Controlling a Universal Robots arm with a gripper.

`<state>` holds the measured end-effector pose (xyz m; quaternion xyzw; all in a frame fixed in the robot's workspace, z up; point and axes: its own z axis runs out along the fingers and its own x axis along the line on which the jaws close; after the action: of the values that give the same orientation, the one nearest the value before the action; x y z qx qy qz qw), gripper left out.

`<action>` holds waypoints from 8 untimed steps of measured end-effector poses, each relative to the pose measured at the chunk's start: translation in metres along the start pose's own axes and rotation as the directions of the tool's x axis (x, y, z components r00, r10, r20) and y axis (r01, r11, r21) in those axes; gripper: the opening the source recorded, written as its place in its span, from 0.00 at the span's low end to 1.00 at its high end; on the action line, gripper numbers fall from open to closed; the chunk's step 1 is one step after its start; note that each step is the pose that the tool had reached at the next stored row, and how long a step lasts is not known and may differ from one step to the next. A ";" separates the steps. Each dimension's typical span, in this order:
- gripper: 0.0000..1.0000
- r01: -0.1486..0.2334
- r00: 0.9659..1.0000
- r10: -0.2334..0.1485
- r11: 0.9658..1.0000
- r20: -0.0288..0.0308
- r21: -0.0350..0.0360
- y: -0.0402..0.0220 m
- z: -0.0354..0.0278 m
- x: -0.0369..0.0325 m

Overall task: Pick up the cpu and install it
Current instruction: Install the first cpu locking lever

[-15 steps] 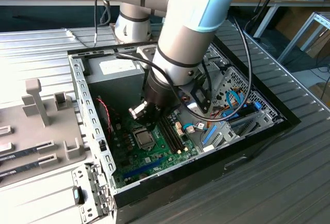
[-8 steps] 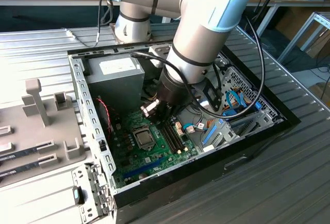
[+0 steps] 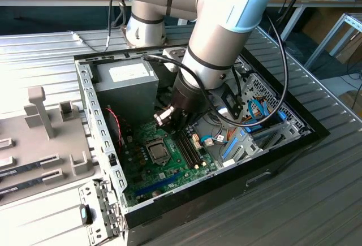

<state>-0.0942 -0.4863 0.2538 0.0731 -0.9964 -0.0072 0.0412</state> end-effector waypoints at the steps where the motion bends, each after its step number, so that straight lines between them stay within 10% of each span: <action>1: 0.10 -0.002 1.000 0.002 1.000 0.000 0.000 0.0013 0.0004 -0.0002; 8: 0.10 -0.020 1.000 0.020 1.000 0.000 -0.002 0.0071 0.0022 -0.0002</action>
<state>-0.0953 -0.4792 0.2518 0.0629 -0.9971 -0.0076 0.0411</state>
